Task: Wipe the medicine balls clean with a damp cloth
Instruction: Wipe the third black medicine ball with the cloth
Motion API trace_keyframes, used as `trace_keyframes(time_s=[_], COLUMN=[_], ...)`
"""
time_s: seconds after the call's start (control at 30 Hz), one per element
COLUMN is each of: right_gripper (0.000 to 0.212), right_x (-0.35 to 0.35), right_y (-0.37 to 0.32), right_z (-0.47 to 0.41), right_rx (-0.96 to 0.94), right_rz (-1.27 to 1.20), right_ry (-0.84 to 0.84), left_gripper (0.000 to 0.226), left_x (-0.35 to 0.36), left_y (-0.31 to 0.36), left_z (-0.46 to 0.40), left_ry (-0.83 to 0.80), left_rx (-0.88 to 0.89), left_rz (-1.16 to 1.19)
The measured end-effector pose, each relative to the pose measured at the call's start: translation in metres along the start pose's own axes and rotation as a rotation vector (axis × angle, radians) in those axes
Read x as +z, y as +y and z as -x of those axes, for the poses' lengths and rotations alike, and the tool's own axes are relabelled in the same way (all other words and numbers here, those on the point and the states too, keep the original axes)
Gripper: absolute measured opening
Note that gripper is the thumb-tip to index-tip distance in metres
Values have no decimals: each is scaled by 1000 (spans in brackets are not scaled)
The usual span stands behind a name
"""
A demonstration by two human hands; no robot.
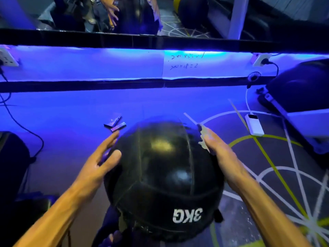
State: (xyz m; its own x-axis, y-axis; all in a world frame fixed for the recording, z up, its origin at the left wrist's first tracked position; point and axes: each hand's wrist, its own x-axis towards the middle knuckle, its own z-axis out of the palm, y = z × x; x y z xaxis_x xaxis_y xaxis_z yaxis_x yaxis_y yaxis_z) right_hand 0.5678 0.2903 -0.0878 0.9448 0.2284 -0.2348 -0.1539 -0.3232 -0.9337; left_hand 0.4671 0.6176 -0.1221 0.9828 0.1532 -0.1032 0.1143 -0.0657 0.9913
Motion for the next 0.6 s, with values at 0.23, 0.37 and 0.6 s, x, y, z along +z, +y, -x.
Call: trace_keyframes(time_s=[0.23, 0.37, 0.6], right_gripper=[63, 82, 56], right_x=[36, 15, 70], right_y=[39, 34, -26], right_z=[1, -26, -15], right_rx=[-207, 114, -709], right_rz=[134, -65, 857], right_ry=[241, 210, 30], left_gripper=[80, 67, 75], left_x=[11, 16, 0], left_y=[6, 6, 1], left_z=[-10, -11, -10], left_ry=[23, 40, 24], left_rx=[108, 130, 128], left_rz=[-214, -214, -215])
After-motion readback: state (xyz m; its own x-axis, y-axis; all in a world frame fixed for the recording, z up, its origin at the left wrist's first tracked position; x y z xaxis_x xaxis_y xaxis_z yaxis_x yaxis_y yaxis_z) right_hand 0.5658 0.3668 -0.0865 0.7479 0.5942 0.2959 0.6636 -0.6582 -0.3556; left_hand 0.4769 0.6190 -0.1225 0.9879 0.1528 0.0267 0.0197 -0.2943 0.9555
